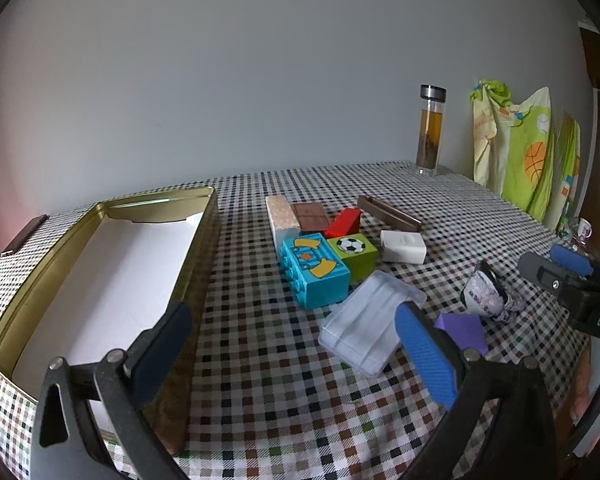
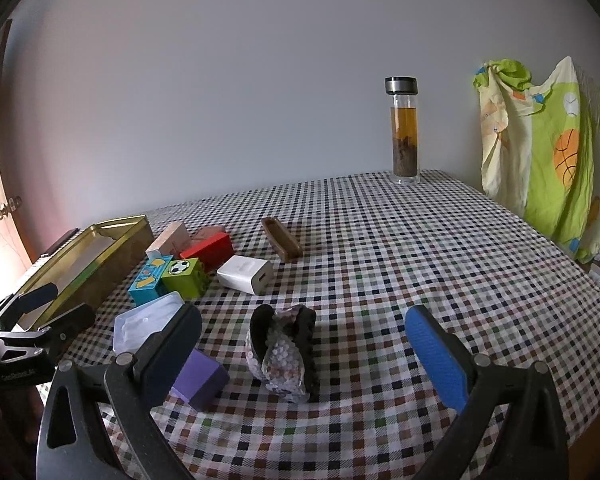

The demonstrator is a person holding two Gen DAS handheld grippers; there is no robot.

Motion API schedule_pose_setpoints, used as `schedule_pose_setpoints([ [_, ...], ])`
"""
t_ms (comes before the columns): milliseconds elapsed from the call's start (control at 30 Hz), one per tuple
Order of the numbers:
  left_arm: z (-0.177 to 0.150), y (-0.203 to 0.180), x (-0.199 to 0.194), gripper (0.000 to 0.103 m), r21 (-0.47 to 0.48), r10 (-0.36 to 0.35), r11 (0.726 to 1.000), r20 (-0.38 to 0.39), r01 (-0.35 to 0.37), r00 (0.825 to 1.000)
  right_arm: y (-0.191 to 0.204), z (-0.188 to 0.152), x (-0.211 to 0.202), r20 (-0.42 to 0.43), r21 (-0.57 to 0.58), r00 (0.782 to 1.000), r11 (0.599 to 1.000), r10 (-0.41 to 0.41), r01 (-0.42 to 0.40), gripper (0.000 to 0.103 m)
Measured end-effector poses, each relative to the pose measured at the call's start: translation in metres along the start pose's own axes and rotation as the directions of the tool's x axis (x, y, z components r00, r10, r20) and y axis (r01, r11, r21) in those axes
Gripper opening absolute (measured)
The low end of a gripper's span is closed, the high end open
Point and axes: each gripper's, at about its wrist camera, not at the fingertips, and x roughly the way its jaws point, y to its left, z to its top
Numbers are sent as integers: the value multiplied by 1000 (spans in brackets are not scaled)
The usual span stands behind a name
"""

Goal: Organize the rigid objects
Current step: 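Grasp the crumpled foil object with the right tool while the left tool approaches the clear plastic box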

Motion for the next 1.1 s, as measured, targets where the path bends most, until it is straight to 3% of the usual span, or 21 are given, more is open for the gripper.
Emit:
schedule_pose_setpoints([
  [467, 2, -9, 23, 102, 6, -50, 999, -101, 51, 994, -2, 4, 18, -51, -19, 999, 1000, -18, 17, 103],
  [567, 2, -11, 32, 102, -2, -76, 997, -151, 77, 986, -1, 6, 27, -88, -36, 996, 999, -22, 19, 103],
  [833, 5, -32, 47, 102, 94, -91, 989, -238, 116, 967, 1, 6, 52, -222, -63, 975, 998, -1, -14, 103],
  [1000, 6, -38, 53, 102, 151, -67, 983, -256, 108, 964, 2, 5, 63, -282, -62, 959, 998, 15, -33, 102],
  [1100, 4, -36, 60, 91, 131, -109, 979, -305, 155, 946, 6, 3, 67, -302, -73, 953, 996, 20, -44, 100],
])
